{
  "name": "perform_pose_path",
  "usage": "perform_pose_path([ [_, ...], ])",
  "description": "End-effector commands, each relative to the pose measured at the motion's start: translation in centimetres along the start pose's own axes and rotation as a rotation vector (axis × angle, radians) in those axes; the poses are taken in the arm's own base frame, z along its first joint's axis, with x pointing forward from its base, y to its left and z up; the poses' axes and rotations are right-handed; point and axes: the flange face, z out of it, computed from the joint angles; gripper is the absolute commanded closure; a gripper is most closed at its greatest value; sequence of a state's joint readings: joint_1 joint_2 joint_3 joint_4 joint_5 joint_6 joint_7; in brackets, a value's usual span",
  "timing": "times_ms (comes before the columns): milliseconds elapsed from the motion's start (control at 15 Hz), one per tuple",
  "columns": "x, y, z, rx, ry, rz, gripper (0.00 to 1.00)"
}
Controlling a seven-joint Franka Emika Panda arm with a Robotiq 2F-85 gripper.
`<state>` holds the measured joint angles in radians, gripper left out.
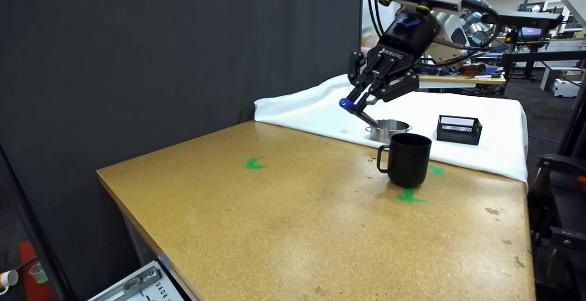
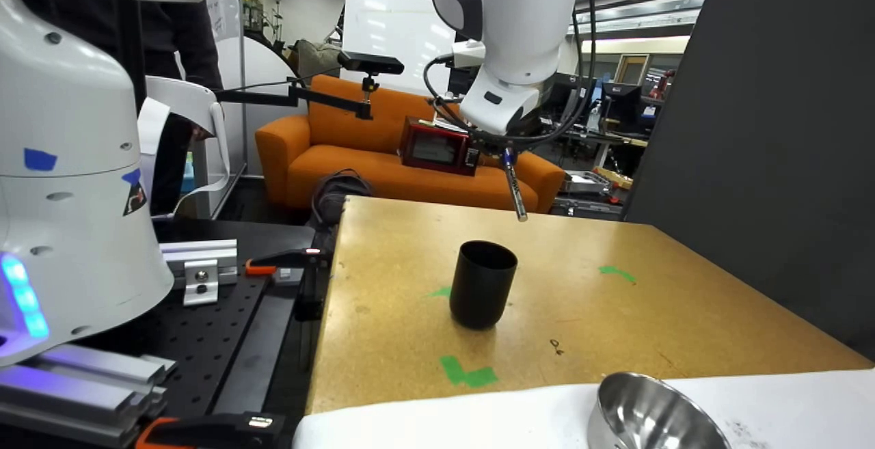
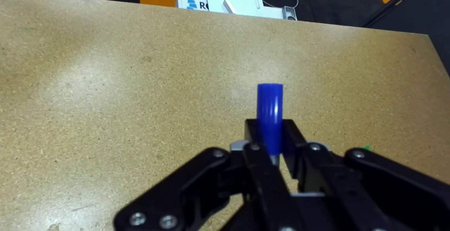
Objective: Put the blue marker in the black mug
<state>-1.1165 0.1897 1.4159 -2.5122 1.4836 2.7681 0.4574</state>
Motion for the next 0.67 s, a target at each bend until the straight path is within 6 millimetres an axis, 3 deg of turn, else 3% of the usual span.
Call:
perform_pose_path([
  [0, 0.07, 0.27, 0.03, -0.004, 0.001, -0.004, 0.81],
  [533, 0.02, 0.25, 0.06, -0.005, 0.002, -0.005, 0.81],
  [600, 0.02, 0.25, 0.06, -0.005, 0.002, -0.005, 0.95],
])
